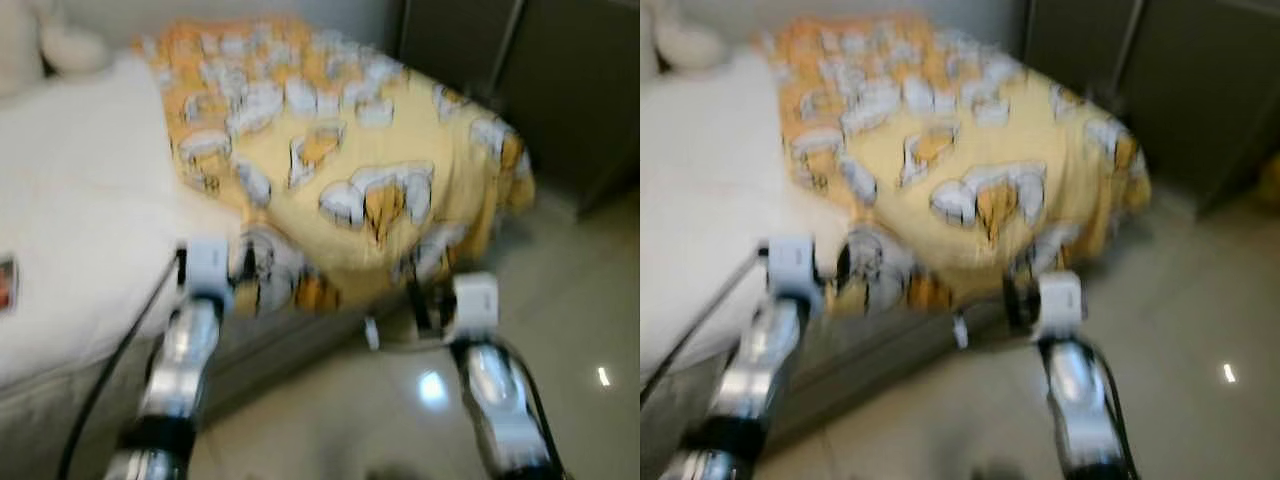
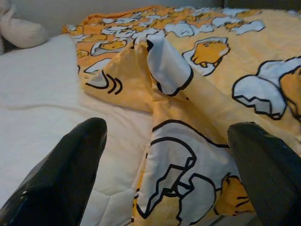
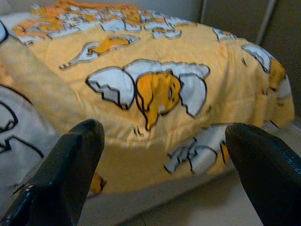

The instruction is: Clean up the room

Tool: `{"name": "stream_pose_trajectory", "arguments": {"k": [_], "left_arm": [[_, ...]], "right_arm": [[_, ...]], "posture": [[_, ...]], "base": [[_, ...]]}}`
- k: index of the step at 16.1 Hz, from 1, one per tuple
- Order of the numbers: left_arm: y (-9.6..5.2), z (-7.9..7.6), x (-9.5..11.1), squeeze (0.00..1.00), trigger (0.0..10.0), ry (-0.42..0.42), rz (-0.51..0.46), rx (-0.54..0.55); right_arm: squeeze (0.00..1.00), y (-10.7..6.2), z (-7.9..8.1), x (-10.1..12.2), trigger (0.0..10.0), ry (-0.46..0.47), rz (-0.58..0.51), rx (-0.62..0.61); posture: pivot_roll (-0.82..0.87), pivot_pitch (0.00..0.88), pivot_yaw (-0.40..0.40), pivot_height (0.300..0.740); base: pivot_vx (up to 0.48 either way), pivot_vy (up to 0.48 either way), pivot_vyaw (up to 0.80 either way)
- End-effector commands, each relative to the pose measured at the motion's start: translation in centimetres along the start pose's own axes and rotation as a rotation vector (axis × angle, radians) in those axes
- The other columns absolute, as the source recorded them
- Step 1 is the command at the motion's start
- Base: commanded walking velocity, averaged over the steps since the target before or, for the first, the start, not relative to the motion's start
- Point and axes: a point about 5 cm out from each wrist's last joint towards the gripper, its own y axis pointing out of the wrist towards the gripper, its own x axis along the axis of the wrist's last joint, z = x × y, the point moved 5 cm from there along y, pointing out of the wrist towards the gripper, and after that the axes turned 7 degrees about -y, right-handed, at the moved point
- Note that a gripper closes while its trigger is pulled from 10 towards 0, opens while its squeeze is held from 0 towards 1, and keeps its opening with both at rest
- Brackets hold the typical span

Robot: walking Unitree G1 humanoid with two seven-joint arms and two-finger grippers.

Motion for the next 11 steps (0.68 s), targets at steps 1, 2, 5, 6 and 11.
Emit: {"name": "stream_pose_trajectory", "arguments": {"k": [1, 2, 5, 6, 11], "left_arm": [[0.1, -0.4, 0.2, 0.00, 10.0, 0.012, -0.008, -0.014], [0.1, -0.5, 0.2, 0.00, 10.0, 0.012, -0.009, -0.015], [0.0, -0.5, 0.0, 0.00, 10.0, 0.016, -0.006, -0.016], [-0.1, -0.4, -0.1, 0.00, 10.0, 0.016, -0.003, -0.009], [-0.2, 0.8, -1.5, 0.00, 10.0, -0.007, 0.061, 0.056]], "right_arm": [[0.00, 0.1, -0.5, 0.3, 10.0, -0.012, -0.014, -0.010], [0.00, 0.1, -0.5, 0.3, 10.0, -0.013, -0.013, -0.010], [0.00, 0.3, -0.4, 0.4, 10.0, -0.013, -0.016, -0.003], [0.00, 0.3, -0.3, 0.4, 10.0, -0.014, -0.017, 0.000], [0.00, 0.4, 0.1, 0.6, 10.0, -0.019, -0.022, 0.033]], "posture": [[-0.13, 0.000, 0.046, 0.723], [-0.12, 0.000, 0.046, 0.723], [-0.12, 0.000, 0.046, 0.723], [-0.12, 0.000, 0.045, 0.723], [-0.12, 0.000, 0.040, 0.723]], "base": [[0.480, 0.000, 0.00], [0.480, 0.000, 0.00], [0.480, 0.000, 0.00], [0.480, 0.000, 0.00], [0.280, 0.000, 0.00]]}}
